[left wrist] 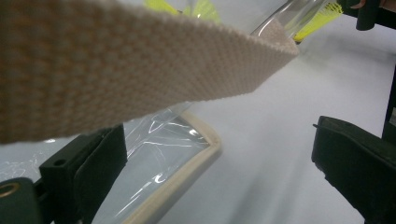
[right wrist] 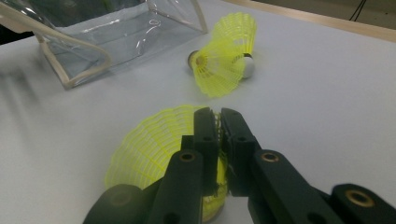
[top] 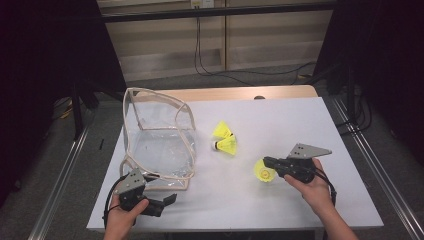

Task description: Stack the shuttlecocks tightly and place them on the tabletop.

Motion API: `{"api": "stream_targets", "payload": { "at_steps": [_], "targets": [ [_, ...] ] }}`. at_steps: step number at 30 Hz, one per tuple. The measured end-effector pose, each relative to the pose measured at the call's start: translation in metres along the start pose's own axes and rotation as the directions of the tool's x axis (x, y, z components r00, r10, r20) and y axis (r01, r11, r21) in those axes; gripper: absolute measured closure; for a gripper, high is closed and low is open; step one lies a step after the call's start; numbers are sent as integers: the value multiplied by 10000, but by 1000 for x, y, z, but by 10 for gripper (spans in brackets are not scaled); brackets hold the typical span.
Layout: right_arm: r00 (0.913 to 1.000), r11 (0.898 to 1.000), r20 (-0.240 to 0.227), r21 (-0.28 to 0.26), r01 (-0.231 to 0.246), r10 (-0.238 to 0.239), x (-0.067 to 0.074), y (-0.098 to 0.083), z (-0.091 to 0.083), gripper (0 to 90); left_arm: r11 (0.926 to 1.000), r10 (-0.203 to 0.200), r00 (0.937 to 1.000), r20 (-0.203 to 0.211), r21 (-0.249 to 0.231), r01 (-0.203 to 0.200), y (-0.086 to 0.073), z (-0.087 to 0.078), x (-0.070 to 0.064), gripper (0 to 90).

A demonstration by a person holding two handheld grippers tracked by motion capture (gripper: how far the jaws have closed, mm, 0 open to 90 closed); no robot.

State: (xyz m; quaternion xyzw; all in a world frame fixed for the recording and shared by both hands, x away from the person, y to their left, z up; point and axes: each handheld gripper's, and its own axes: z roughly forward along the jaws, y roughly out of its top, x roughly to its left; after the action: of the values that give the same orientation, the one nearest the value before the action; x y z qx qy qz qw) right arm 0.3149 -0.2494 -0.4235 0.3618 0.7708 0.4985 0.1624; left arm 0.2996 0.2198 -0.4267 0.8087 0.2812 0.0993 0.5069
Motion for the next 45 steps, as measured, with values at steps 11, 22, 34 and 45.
{"api": "stream_targets", "payload": {
  "at_steps": [11, 22, 34, 45],
  "targets": [
    [9976, 9999, 689, -120, -104, 112, -8, -2, -7, 765, 10000, 41, 10000, -17, 6, -41, 0, 0, 0, 33],
    [9945, 9998, 1037, -147, -100, 114, -11, -3, -10, 709, 10000, 16, 10000, -27, -12, -16, 0, 0, 0, 34],
    [9918, 9998, 1277, -188, 52, -28, -11, -2, -12, 673, 10000, 31, 10000, -24, 6, -31, 0, 0, 0, 33],
    [9856, 10000, 1689, -26, 18, -13, -15, -3, -15, 673, 10000, 30, 10000, -19, 4, -30, 0, 0, 0, 33]
  ]
}}
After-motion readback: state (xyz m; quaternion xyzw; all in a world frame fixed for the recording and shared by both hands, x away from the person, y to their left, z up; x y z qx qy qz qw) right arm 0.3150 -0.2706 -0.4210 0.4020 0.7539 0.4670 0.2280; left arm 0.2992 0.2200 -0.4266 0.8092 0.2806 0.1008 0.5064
